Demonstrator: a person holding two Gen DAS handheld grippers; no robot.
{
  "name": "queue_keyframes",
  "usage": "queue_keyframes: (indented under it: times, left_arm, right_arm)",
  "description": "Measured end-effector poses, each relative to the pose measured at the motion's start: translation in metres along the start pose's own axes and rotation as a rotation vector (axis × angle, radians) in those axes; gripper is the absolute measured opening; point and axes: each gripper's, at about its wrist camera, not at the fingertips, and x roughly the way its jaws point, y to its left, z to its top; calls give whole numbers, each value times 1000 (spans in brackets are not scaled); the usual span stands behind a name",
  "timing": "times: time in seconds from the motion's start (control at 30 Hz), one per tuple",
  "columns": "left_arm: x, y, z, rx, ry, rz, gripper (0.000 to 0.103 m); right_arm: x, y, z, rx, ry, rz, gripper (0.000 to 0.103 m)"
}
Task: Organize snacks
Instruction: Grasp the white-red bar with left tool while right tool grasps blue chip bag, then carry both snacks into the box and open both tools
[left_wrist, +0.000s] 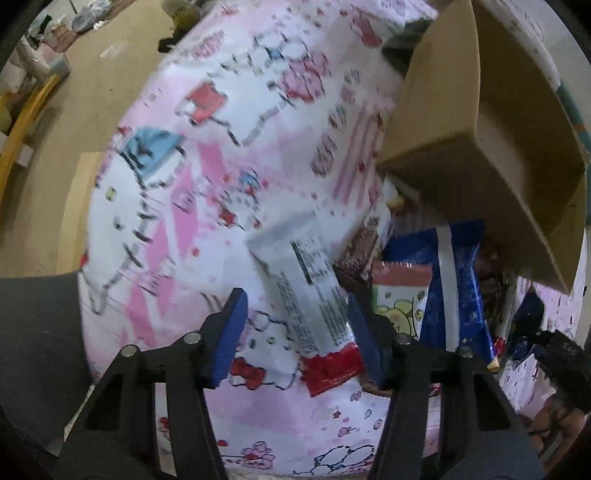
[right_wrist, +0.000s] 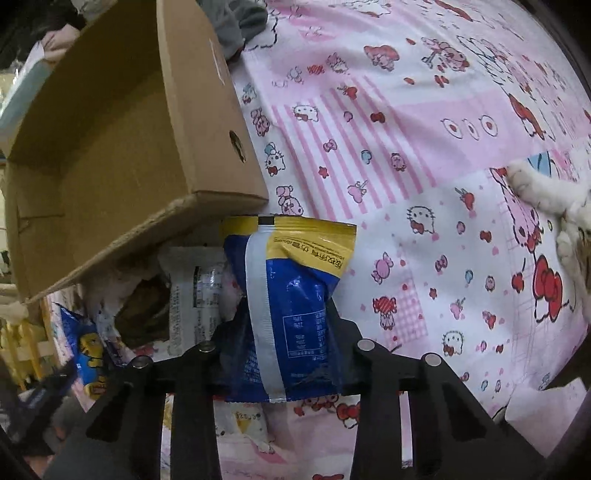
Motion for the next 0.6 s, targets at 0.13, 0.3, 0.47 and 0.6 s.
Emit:
queue_keyframes:
  times: [0.13,0.3,0.47,0.6]
  left_arm:
    - [7,-9,-7,38,3,68,36]
    - [3,-5,-11,15,16,69,26]
    - [-24,19,-18,2,-39,93,26]
    - [-62,23,-18,27,-151,100,26]
  right_arm:
    - [-24,-4,-9,8,-16,52,37]
    - [-28,-14,-29,4,-4,144,37]
    - [-37,5,-48,-42,-2,228,37]
    - [-52,15,-61,-94,-22,283,37]
